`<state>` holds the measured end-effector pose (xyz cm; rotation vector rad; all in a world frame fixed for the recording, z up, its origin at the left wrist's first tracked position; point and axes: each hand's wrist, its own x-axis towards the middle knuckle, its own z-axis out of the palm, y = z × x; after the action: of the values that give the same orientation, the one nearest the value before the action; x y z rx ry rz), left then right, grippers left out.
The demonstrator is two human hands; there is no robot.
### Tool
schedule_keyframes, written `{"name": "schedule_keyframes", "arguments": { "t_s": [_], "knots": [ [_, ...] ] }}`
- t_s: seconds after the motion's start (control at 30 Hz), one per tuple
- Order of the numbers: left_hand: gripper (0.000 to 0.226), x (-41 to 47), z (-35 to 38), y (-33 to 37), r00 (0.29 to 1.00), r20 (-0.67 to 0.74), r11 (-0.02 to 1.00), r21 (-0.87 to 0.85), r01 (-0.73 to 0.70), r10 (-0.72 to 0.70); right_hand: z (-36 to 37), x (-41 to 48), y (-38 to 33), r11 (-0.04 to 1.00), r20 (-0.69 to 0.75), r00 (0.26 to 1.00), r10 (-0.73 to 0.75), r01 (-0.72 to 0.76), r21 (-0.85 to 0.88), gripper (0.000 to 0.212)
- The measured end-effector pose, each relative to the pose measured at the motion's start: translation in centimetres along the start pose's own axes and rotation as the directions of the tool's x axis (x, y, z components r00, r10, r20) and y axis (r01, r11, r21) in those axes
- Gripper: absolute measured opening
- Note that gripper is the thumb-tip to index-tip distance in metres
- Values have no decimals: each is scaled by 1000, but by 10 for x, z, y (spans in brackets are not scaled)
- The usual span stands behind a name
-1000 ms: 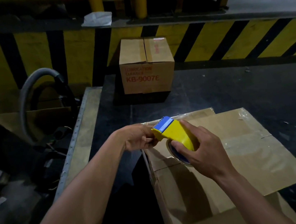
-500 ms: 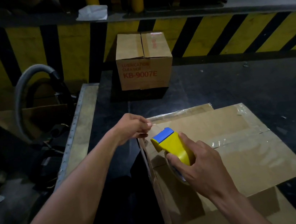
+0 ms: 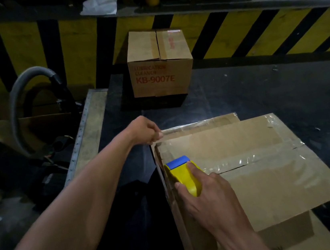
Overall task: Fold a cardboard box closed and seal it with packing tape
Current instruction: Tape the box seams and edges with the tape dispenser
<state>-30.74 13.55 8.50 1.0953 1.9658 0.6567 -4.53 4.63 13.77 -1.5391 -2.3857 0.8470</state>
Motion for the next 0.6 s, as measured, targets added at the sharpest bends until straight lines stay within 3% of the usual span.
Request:
{"name": "schedule_keyframes", "arguments": {
  "t_s": [0.2, 0.6],
  "knots": [
    [16, 11, 10, -5, 999, 28, 996, 72, -46, 45, 1, 8, -1, 998, 20, 999, 26, -25, -58, 68],
    [4, 17, 13, -20, 997, 81, 1000, -15, 1, 1, 6, 12, -8, 996, 52, 997, 64, -61, -60, 68]
  ]
}}
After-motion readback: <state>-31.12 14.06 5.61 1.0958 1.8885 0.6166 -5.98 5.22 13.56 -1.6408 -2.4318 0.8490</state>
